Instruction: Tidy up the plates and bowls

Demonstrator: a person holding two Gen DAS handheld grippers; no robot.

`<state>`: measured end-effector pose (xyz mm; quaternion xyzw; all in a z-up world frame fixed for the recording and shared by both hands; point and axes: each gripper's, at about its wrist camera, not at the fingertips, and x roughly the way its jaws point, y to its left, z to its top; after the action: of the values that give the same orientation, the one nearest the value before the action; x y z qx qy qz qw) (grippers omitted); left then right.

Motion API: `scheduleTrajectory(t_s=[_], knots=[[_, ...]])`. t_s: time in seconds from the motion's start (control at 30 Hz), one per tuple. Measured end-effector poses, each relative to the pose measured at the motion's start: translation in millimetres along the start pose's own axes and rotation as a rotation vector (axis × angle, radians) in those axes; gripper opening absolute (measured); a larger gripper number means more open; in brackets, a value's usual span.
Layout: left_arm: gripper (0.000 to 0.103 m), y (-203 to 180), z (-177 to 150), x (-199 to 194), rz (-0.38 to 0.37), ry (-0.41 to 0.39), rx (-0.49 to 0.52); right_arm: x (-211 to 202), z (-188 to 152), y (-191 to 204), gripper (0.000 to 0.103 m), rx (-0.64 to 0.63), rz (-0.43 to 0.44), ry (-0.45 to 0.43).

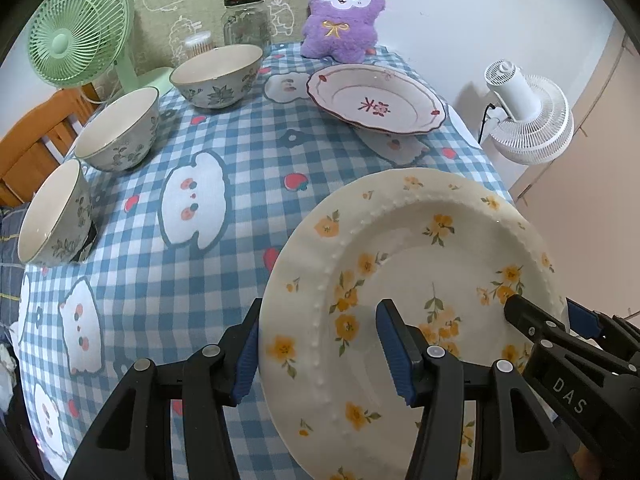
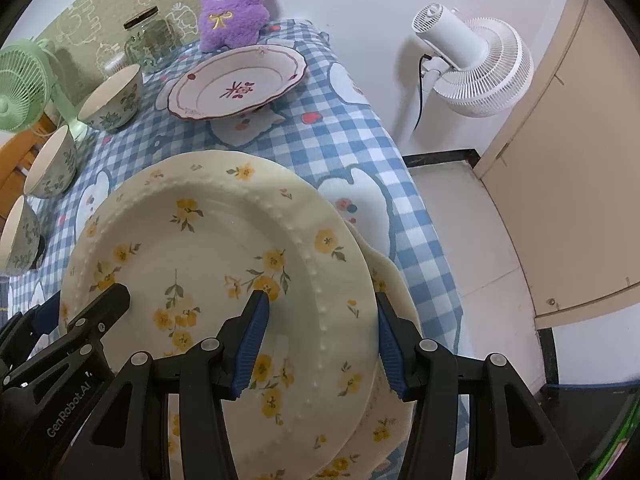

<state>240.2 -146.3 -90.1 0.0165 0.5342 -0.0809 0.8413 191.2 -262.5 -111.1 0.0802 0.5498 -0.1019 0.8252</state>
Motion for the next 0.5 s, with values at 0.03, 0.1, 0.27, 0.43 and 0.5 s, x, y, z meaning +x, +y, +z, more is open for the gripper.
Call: scheduleTrajectory(t_s=[0.03,0.1,0.27,0.43,0.5], knots=[[0.055,-1.3,-1.7,-0.6,0.001,0.0,0.002,-0.2,-2.1,-1.3,0.055,0.001,-0.001,0.002],[0.055,-4.3,-4.9,-1.9,0.0,-0.001,0.009,-1.0,-6.4,-4.4,0.055,0.008,-0.004,0.002],[0.055,-13.7,-13.0,-4.5,-0.003,0.002,0.029,-3.7,-17.1,-13.6,0.055,0.023,-0.013,0.002],[0.055,-23.0,-18.5,-2.7,-0.012,0.004,0.044,-4.3,-24.7,-23.6,0.055,0.038,-0.024,0.004],[0.055,-25.4,-19.4,-0.6,-0.012,0.007,0.048,-3.3,-26.5,-26.2,0.055,0.04,-0.026,0.004]])
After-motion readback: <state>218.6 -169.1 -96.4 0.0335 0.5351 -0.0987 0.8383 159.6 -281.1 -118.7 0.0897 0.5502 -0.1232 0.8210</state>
